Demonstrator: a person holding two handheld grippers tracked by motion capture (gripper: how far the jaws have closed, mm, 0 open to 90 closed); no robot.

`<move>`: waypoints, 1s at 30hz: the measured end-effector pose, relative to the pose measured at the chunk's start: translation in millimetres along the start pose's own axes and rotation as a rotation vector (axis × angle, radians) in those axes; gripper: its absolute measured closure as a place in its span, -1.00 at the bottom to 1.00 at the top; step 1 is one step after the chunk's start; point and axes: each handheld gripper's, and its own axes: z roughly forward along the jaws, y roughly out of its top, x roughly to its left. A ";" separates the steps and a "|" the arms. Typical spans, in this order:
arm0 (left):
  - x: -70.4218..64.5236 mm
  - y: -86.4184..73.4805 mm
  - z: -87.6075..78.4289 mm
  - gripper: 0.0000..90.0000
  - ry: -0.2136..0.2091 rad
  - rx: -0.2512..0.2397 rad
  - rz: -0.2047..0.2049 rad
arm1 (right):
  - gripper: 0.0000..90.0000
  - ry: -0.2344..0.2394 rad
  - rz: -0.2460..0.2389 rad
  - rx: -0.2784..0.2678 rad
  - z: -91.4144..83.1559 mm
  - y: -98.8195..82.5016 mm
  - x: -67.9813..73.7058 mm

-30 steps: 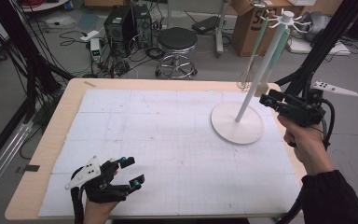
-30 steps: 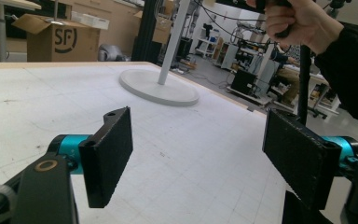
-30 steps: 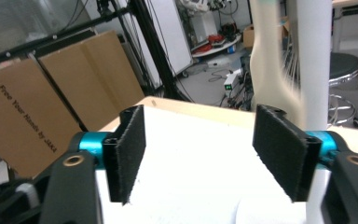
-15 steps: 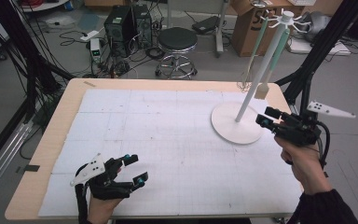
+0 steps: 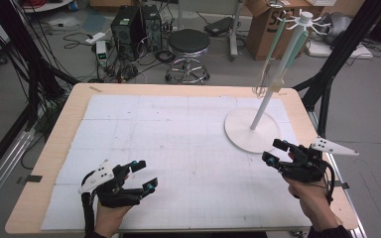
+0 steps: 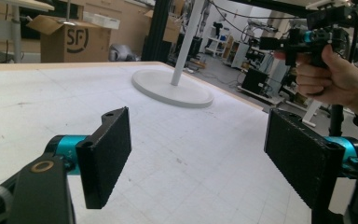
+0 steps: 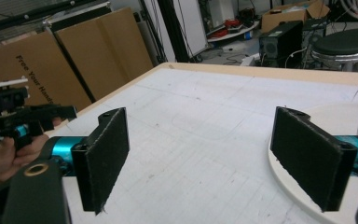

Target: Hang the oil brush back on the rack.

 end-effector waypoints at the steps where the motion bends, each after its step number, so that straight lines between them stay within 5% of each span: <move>1: 0.6 -0.5 0.6 -0.48 0.006 0.003 0.002 | -0.61 -0.010 -0.006 -0.005 0.7 -3.0 0.5; 4: 2.1 -1.6 3.6 -0.48 0.013 0.007 -0.003 | -0.62 -0.033 -0.034 -0.003 3.2 -11.1 2.8; 15: 8.9 -3.0 8.6 -0.48 0.044 0.018 -0.004 | -0.62 -0.043 -0.020 -0.005 8.9 -35.7 -4.4; 30: 12.1 -8.0 12.4 -0.48 0.036 0.045 0.003 | -0.60 -0.013 -0.002 0.032 19.9 -59.7 -4.1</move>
